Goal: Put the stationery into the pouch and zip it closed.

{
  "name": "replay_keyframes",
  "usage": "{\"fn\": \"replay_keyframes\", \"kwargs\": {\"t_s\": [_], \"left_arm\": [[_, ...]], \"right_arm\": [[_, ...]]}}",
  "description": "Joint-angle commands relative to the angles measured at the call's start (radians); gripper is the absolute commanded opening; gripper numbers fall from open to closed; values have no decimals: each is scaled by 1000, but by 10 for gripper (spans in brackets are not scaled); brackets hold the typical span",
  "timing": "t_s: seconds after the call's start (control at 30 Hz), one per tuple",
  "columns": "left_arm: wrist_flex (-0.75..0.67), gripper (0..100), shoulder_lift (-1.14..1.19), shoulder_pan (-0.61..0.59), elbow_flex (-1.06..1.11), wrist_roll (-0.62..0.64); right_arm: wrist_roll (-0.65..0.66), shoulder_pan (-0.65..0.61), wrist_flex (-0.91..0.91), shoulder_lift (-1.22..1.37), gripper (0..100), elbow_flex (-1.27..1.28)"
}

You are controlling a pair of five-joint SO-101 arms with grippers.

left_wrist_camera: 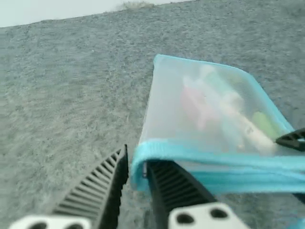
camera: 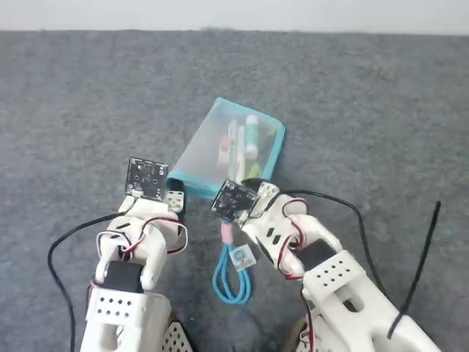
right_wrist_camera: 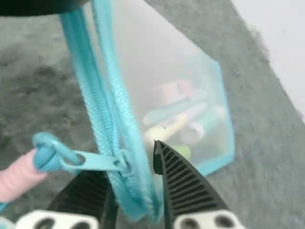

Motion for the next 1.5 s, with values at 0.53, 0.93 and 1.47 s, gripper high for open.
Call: {"fn": "replay_keyframes", "kwargs": {"t_s": [0.53, 0.93, 1.47], "left_arm": [[288, 123, -282, -2, -143, -61], [218, 230, -169, 167, -79, -72], [26, 212, 64, 201, -56, -69]], "right_arm": [[-170, 102, 130, 113, 6, -250], [-292, 74, 143, 334, 6, -460], [-313, -19, 387, 171, 6, -446]]}}
